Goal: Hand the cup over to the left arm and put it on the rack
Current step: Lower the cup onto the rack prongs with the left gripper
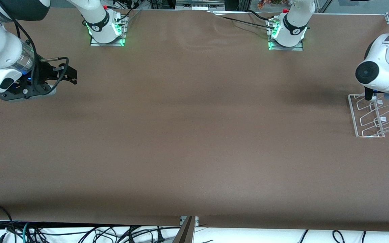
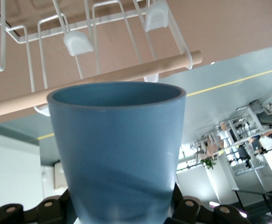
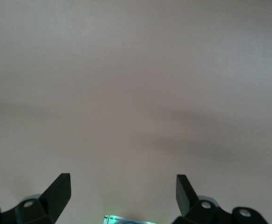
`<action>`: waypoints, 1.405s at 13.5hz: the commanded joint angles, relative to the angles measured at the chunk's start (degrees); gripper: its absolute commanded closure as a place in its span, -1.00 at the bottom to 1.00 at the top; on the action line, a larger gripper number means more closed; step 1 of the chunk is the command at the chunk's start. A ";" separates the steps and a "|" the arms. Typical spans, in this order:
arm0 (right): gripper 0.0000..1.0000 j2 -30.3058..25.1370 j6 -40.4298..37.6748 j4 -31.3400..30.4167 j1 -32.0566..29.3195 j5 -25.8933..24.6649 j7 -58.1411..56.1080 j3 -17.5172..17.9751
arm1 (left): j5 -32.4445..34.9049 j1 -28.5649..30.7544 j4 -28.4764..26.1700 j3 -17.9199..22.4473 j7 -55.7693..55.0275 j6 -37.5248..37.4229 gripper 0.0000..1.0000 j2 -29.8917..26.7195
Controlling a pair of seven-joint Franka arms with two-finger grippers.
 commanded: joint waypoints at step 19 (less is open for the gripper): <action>-0.99 3.57 0.92 7.74 -1.55 0.45 -0.65 -0.97 | 35.83 0.77 -10.99 2.51 -34.88 5.80 1.00 -0.61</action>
